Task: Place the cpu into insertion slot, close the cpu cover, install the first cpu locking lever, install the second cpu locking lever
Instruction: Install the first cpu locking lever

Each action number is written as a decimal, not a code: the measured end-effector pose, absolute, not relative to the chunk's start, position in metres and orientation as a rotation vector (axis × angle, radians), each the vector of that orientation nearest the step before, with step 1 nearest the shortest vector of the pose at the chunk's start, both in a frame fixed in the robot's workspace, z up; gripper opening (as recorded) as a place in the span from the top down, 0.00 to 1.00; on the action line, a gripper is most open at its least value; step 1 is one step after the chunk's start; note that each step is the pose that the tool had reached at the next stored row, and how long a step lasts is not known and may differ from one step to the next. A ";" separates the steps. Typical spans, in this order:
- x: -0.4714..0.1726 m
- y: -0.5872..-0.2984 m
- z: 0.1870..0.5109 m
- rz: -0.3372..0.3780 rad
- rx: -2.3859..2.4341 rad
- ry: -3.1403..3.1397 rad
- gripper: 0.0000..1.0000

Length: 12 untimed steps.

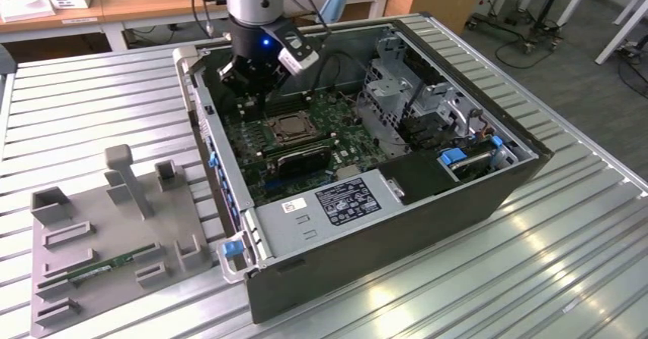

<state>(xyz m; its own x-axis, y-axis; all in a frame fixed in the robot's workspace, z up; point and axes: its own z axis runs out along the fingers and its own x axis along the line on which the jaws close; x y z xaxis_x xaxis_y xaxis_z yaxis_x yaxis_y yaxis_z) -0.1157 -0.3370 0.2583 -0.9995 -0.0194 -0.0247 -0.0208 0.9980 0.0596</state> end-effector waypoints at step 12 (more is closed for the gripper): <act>-0.122 -0.328 0.258 0.093 -0.032 3.101 0.89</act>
